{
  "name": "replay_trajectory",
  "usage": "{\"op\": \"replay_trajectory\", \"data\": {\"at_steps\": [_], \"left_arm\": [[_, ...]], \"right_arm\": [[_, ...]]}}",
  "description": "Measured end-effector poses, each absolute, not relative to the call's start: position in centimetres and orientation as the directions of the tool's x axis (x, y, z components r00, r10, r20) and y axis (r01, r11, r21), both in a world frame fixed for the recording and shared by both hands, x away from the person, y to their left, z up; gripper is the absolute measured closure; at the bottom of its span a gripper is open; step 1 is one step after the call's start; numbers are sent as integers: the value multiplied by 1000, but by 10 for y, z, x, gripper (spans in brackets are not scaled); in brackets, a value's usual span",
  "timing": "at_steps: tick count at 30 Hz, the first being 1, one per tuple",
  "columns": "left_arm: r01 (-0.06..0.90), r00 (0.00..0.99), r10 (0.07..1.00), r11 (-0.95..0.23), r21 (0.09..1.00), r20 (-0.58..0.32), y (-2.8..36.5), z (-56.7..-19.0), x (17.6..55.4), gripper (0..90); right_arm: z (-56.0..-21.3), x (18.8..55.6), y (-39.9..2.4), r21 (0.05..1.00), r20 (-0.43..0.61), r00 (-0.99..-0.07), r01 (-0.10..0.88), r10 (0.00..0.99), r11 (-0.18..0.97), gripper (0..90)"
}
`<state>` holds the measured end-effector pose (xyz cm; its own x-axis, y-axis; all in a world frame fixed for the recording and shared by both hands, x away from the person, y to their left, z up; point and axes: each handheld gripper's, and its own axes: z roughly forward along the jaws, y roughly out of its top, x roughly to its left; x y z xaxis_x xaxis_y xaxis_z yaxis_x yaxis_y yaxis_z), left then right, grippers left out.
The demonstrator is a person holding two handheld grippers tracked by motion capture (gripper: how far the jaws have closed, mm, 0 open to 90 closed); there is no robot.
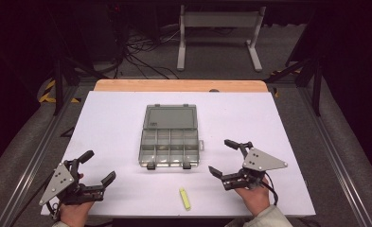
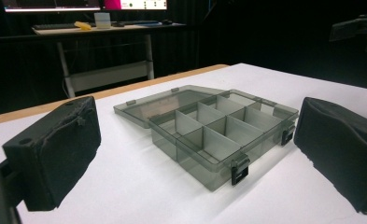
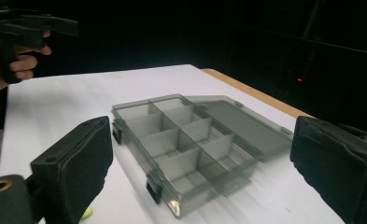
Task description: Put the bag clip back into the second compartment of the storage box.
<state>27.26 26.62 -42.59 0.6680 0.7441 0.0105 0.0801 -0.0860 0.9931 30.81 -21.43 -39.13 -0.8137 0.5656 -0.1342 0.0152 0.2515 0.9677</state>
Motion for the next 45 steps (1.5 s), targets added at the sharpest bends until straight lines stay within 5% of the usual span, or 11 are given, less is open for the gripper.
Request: {"op": "replay_trajectory", "data": {"at_steps": [22,24,29,30,34,36,45], "left_arm": [[83,667,745,-94,992,15,266,-426,273,14],[84,667,745,-93,992,14,266,-426,273,14],[83,667,745,-96,992,16,266,-426,273,15],[83,667,745,-96,992,16,266,-426,273,15],[79,668,744,-91,993,15,266,-426,272,15],[79,668,744,-93,993,17,266,-426,272,15],[76,670,742,-85,993,12,266,-426,272,16]], "right_arm": [[-387,308,-172,954,-112,-866,43,488,295,36],[-386,306,-169,949,-111,-877,47,468,313,102],[-379,297,-164,924,-141,-903,26,405,381,552],[-379,297,-164,924,-141,-903,26,405,381,552],[-378,294,-161,901,-153,-922,18,357,433,822],[-378,292,-157,883,-168,-927,10,335,470,897],[-383,293,-141,807,-116,-959,61,258,588,900]]}}
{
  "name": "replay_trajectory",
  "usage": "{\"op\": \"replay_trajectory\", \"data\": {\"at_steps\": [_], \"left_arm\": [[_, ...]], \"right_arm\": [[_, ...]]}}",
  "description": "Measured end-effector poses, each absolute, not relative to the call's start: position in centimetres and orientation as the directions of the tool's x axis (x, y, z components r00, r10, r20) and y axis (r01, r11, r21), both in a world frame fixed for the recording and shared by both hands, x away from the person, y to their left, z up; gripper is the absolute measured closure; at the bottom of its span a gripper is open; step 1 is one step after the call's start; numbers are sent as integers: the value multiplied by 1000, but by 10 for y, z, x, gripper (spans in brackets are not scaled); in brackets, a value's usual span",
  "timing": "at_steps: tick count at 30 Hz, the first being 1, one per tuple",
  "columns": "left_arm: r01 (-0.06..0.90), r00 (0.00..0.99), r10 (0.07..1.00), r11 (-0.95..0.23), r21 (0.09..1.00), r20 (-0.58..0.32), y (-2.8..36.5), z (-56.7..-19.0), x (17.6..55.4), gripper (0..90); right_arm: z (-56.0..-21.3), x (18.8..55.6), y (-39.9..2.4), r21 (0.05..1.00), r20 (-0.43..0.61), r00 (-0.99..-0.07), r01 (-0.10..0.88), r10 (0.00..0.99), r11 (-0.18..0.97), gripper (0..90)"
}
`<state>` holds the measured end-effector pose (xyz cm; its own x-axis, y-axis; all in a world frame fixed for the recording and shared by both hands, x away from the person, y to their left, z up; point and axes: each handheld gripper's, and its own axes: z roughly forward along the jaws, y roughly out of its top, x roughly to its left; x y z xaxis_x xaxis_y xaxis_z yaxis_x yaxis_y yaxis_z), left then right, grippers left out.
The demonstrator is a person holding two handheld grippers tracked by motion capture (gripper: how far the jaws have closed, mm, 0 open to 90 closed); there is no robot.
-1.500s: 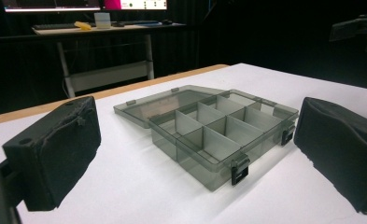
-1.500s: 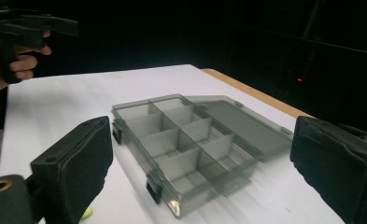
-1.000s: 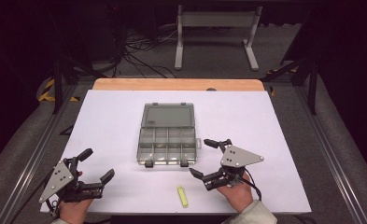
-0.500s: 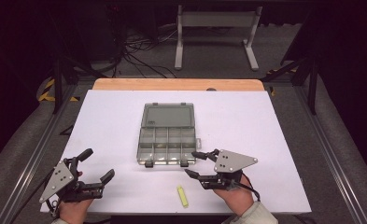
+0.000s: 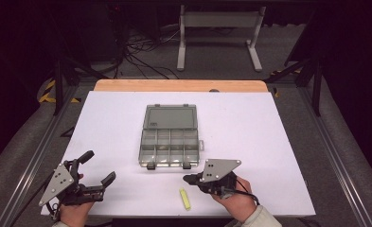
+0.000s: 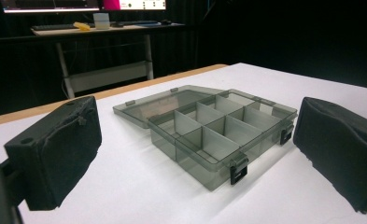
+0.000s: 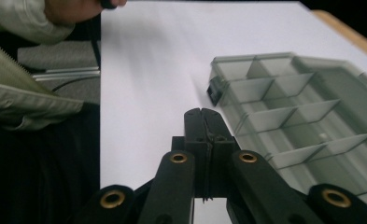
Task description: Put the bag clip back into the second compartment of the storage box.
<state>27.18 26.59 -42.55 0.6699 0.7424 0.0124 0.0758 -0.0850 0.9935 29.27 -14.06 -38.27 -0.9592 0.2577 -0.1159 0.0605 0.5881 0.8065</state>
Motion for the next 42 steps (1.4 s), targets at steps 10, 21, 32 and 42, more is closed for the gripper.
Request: {"op": "replay_trajectory", "data": {"at_steps": [10,21,32,42], "left_arm": [[80,671,741,-91,993,13,266,-426,272,17],[88,675,738,-97,991,13,266,-426,272,19],[92,672,741,-94,991,8,266,-426,272,19],[94,670,743,-87,992,2,266,-427,273,21]], "right_arm": [[-395,294,-124,713,-73,-976,94,207,695,900],[-414,295,-109,617,-13,-988,114,155,779,900],[-425,294,-103,563,41,-992,120,117,818,900],[-432,290,-97,530,72,-994,105,79,841,900]]}}
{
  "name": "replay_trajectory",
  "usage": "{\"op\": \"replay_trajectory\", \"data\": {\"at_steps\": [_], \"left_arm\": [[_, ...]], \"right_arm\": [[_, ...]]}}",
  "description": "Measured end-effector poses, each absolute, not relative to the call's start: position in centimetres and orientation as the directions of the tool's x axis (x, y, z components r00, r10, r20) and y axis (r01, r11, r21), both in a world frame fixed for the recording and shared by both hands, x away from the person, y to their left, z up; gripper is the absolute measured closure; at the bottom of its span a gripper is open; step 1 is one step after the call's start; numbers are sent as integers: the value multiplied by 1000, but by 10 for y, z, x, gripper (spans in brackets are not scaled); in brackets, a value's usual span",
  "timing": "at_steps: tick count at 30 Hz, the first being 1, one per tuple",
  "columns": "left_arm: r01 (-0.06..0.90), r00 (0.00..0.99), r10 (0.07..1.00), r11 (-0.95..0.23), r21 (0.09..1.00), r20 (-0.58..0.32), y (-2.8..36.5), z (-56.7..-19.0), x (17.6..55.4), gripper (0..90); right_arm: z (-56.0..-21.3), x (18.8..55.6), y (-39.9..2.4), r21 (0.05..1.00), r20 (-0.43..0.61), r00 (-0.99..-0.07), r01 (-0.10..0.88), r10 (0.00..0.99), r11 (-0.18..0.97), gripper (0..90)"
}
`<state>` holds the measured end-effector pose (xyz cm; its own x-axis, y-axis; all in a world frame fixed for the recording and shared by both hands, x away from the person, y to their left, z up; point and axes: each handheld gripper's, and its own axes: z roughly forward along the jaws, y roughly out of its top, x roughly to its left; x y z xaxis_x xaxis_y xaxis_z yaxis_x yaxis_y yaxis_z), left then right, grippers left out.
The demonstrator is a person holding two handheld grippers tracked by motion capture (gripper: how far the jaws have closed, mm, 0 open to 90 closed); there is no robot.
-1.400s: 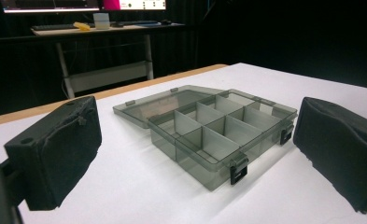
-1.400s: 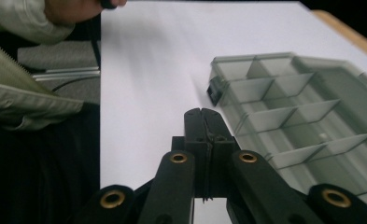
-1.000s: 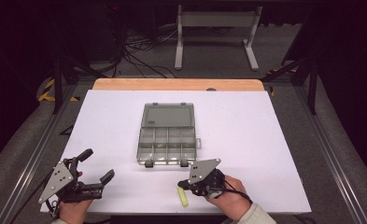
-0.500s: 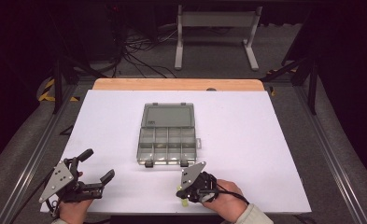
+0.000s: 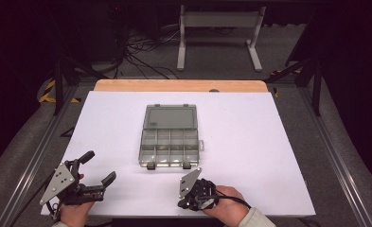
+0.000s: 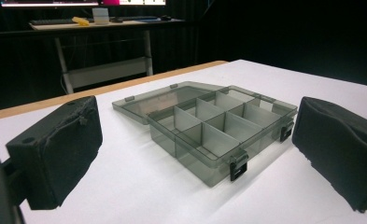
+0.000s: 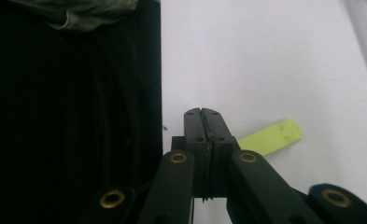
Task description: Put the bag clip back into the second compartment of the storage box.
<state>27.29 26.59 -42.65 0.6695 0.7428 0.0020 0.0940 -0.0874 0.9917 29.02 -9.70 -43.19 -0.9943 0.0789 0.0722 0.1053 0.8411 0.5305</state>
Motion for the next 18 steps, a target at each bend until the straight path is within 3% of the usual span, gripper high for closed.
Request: {"op": "replay_trajectory", "data": {"at_steps": [18], "left_arm": [[94,671,741,-88,992,2,267,-426,273,21]], "right_arm": [[-435,289,-98,510,74,-994,111,86,853,900]]}}
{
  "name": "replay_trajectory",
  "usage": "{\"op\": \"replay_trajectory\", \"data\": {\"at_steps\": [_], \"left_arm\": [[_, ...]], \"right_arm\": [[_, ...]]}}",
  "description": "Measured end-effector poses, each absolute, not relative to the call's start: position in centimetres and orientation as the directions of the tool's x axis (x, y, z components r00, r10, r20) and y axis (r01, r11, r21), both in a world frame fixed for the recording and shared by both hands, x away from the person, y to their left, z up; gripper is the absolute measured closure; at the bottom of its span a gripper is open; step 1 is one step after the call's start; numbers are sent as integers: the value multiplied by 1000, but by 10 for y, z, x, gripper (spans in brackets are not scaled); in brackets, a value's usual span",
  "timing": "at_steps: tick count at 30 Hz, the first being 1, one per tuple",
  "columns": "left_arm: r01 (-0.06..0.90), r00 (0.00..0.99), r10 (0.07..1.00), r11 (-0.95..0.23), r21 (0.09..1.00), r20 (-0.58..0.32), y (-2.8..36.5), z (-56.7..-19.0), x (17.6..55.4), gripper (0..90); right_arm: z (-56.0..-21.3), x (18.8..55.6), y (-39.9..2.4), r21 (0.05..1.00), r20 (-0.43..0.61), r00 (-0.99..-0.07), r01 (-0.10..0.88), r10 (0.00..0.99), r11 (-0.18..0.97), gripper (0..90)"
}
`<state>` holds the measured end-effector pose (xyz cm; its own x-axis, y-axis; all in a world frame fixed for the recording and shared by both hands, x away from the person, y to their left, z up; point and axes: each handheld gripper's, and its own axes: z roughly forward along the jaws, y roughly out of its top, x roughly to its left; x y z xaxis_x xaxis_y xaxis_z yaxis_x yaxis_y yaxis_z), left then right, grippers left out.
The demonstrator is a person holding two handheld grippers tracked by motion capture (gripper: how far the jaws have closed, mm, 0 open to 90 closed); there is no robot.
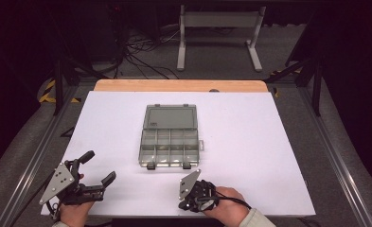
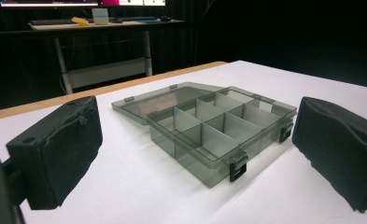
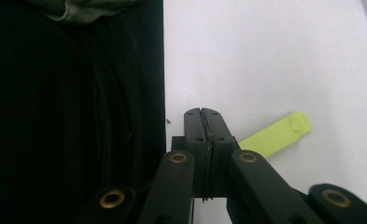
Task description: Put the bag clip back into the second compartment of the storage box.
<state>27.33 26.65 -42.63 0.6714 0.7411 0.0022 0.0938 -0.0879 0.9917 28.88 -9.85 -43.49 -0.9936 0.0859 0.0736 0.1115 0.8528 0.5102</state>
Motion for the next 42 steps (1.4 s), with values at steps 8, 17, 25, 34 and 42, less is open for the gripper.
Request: {"op": "replay_trajectory", "data": {"at_steps": [8,17,25,34,42], "left_arm": [[94,673,740,-87,992,1,266,-426,274,22],[93,672,740,-86,992,1,266,-426,274,22],[93,672,740,-86,992,1,266,-426,274,23],[94,672,740,-85,992,0,266,-426,274,23],[97,672,740,-86,992,-1,266,-426,274,23]], "right_arm": [[-435,291,-107,507,66,-991,133,116,852,900],[-434,294,-115,508,60,-988,155,145,847,900],[-434,296,-118,508,61,-986,167,158,845,900],[-424,292,-117,563,60,-986,163,157,810,664],[-419,296,-119,609,18,-967,214,256,763,212]]}}
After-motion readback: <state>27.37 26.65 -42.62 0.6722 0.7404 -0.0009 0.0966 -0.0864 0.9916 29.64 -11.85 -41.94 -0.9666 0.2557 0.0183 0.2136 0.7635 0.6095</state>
